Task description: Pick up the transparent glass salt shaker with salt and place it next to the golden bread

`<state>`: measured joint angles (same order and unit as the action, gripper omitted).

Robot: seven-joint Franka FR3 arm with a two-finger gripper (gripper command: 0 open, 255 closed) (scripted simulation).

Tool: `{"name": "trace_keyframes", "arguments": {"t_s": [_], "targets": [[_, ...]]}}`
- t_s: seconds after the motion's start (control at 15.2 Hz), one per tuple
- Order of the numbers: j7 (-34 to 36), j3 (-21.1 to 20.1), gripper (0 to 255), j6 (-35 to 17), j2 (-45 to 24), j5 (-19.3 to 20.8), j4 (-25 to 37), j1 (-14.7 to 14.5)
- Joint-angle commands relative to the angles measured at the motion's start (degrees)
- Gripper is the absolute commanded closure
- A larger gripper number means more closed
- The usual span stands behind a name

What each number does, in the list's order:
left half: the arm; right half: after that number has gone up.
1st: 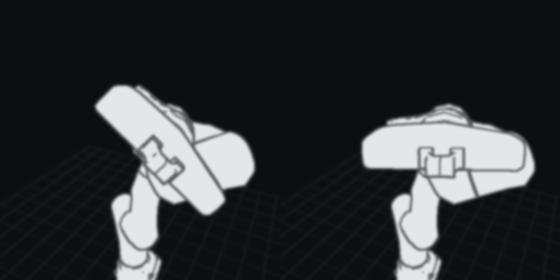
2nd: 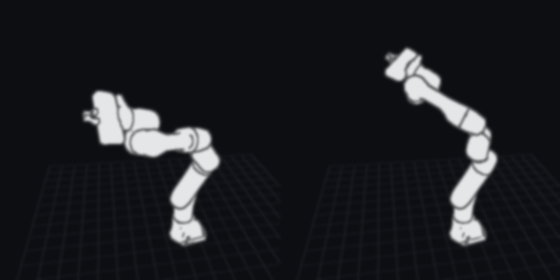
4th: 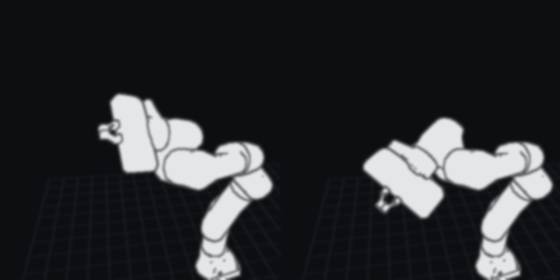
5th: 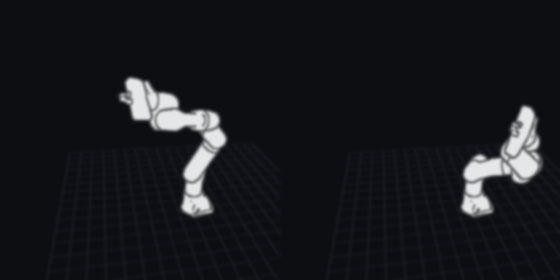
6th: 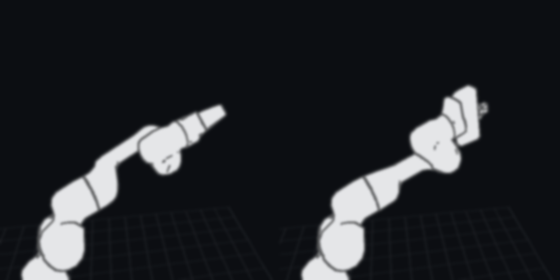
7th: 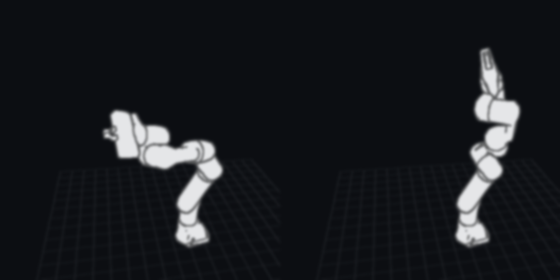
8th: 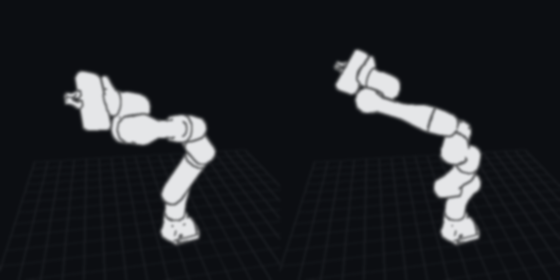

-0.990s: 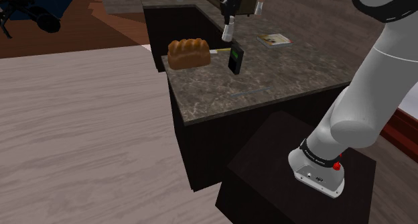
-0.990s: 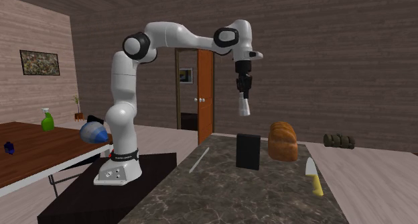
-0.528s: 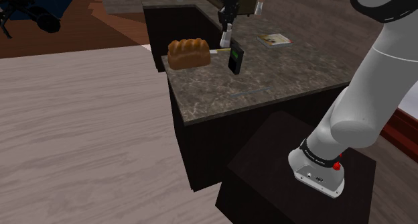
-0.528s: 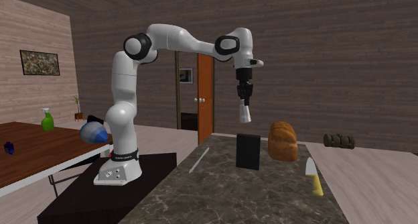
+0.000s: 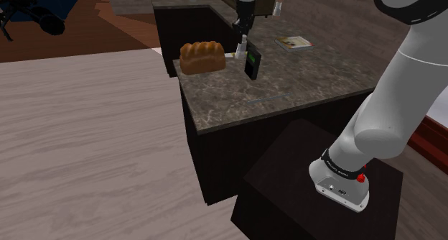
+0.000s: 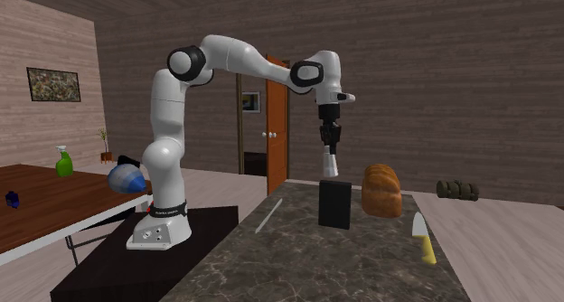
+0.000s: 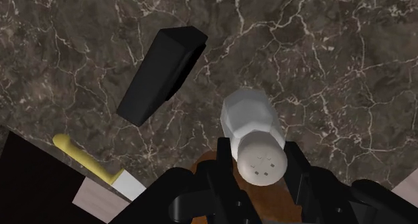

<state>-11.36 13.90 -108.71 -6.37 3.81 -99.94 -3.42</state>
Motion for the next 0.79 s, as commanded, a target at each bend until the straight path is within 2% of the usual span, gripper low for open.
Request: {"name": "trace_keyframes", "arguments": {"t_s": [0.0,0.73], "targets": [[0.1,0.0,255,-1.4,-0.1,0.0,-1.3,0.0],[0.5,0.0,255,-9.5,-1.8,-0.2,-7.7,0.1]]}}
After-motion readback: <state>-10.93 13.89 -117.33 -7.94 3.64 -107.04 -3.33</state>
